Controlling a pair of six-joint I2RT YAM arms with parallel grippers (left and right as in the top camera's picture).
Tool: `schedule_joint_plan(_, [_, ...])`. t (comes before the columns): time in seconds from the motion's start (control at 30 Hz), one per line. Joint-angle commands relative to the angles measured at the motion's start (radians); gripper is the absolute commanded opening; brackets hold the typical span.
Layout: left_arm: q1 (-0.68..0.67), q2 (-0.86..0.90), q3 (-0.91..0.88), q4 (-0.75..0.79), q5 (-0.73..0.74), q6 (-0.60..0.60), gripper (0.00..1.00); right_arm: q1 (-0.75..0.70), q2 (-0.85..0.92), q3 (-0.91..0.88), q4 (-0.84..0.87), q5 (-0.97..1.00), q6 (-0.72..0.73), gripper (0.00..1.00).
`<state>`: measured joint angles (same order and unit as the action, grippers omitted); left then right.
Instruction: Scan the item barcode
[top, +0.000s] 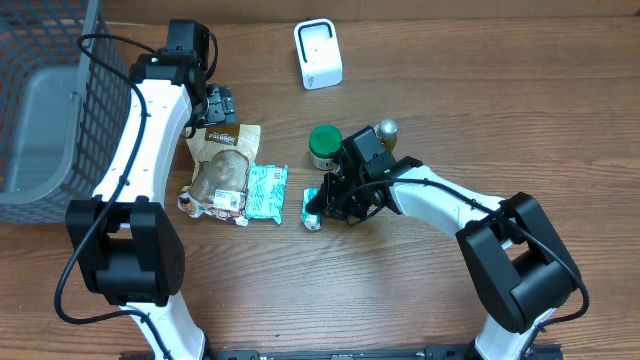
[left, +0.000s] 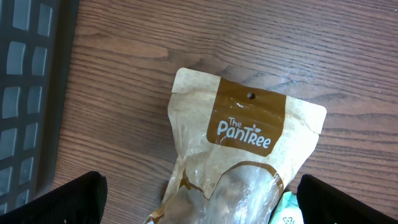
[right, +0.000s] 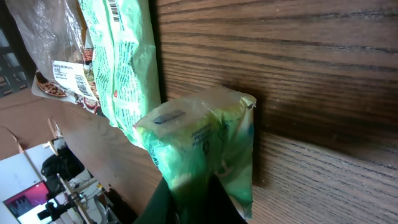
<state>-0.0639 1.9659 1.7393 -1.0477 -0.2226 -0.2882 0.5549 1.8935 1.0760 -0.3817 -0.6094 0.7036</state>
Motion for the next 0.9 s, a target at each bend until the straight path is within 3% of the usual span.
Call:
schedule_joint_plan(0.0, [-0.004, -0.004, 0.012, 0.002, -0.020, 0.000, 1.00, -0.003, -0.018, -0.010, 0.003, 0.019, 0.004, 0.08])
schedule_joint_plan(0.5, [-0.004, -0.004, 0.012, 0.002, -0.020, 0.000, 1.00, -0.003, -0.018, -0.010, -0.026, 0.032, 0.003, 0.32])
schedule_joint_plan(0.87, [-0.004, -0.004, 0.012, 0.002, -0.020, 0.000, 1.00, -0.013, -0.028, -0.004, -0.057, 0.038, 0.004, 0.62])
